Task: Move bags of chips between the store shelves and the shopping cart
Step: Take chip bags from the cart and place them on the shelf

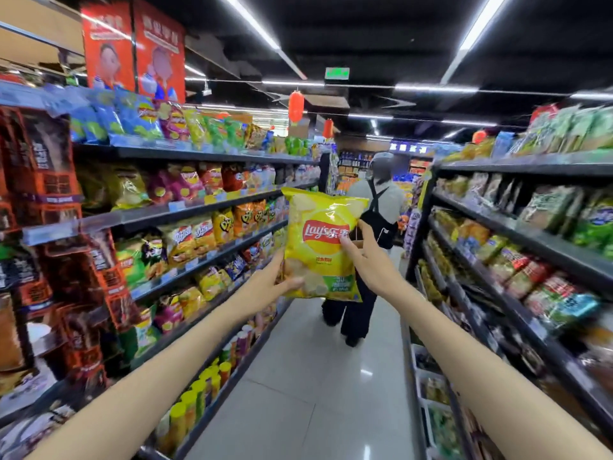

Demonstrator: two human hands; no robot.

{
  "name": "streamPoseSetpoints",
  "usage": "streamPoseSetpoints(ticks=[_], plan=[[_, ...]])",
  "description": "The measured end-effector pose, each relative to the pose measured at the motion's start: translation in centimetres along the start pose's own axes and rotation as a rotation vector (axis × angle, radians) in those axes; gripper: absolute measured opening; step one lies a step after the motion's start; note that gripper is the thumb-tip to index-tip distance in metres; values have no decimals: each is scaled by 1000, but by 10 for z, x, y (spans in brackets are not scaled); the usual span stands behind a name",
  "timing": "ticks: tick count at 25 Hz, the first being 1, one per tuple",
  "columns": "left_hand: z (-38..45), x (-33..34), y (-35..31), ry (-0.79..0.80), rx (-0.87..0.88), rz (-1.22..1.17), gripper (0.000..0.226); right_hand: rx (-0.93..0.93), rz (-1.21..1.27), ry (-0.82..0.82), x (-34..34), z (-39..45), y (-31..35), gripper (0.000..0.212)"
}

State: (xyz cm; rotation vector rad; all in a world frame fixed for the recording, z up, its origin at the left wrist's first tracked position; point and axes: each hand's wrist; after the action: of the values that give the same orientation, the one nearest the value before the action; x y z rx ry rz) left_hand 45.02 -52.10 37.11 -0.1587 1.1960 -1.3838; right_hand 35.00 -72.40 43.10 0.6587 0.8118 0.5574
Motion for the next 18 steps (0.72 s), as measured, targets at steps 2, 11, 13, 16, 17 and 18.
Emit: streamPoseSetpoints(ticks=[2, 11, 13, 16, 17, 18], plan=[[34, 17, 3, 28, 27, -43, 73, 8, 5, -18, -9, 25, -23, 67], [185, 115, 32, 52, 69, -76, 66, 24, -54, -44, -57, 145, -143, 62], [212, 133, 38, 33, 51, -76, 69, 7, -49, -22, -62, 174, -166, 61], [247, 151, 62, -21, -1, -68, 72, -19, -36, 26, -51, 224, -206, 65], [257, 153, 74, -44, -27, -66, 72, -28, -31, 61, -41, 241, -217, 68], [265, 153, 89, -72, -52, -59, 73, -34, -11, 103, -29, 259, -229, 73]])
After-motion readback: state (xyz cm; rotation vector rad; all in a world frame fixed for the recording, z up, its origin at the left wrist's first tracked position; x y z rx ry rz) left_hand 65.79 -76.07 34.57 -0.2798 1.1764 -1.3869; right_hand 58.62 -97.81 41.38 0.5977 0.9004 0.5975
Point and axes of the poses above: each hand's wrist, its own z-axis towards the middle knuckle, its own x-axis out of the palm, y = z × x, and after that the axes turned 7 degrees about -y, right-handed
